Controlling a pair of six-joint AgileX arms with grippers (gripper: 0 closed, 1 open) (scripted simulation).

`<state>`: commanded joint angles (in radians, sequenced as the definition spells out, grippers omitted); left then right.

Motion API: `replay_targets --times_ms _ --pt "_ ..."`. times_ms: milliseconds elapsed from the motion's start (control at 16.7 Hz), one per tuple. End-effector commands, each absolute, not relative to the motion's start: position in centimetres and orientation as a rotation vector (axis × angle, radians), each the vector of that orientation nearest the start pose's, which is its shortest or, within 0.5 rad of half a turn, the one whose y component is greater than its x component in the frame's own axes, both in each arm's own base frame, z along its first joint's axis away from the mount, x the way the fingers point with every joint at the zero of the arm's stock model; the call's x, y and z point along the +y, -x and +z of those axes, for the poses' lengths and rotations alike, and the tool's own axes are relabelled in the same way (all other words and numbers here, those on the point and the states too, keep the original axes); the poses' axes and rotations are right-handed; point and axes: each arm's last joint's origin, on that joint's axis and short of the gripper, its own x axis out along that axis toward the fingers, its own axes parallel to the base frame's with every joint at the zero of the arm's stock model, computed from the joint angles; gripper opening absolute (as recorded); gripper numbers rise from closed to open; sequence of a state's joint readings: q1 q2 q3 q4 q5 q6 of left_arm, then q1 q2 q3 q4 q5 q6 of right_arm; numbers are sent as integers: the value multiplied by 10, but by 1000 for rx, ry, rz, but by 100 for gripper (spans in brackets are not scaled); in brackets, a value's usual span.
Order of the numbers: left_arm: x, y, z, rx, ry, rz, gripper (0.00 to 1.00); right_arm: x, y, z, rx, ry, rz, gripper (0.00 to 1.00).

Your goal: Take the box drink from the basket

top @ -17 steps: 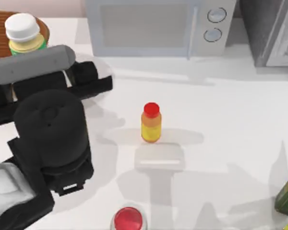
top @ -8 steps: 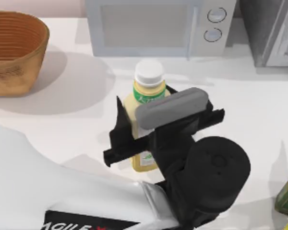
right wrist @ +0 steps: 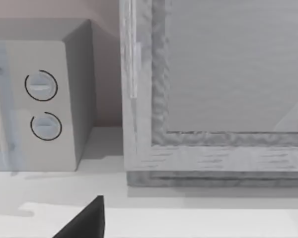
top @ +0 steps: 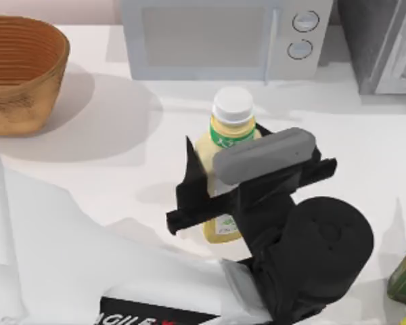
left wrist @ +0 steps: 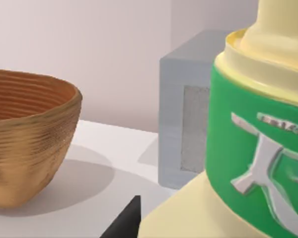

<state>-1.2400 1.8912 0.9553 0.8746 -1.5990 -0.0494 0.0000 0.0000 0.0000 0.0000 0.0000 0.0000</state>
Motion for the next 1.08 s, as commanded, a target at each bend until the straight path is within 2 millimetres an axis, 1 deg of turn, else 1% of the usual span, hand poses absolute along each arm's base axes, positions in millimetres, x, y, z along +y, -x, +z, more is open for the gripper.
replay_targets --times_ms 120,300,420,480,720,1080 --pt "-328 -156 178 11 5 414 0 -1 -106 160 0 0 0 100" --pt "-298 -163 154 7 -4 515 0 -1 -106 160 0 0 0 100" --pt "-281 -168 143 2 -2 578 0 -1 -106 160 0 0 0 100" --pt "-277 -169 140 0 -2 596 0 -1 -106 160 0 0 0 100" --pt "-276 -169 139 0 -2 600 0 -1 -106 160 0 0 0 100" --pt "-276 -169 139 0 -2 600 45 -1 -106 160 0 0 0 100"
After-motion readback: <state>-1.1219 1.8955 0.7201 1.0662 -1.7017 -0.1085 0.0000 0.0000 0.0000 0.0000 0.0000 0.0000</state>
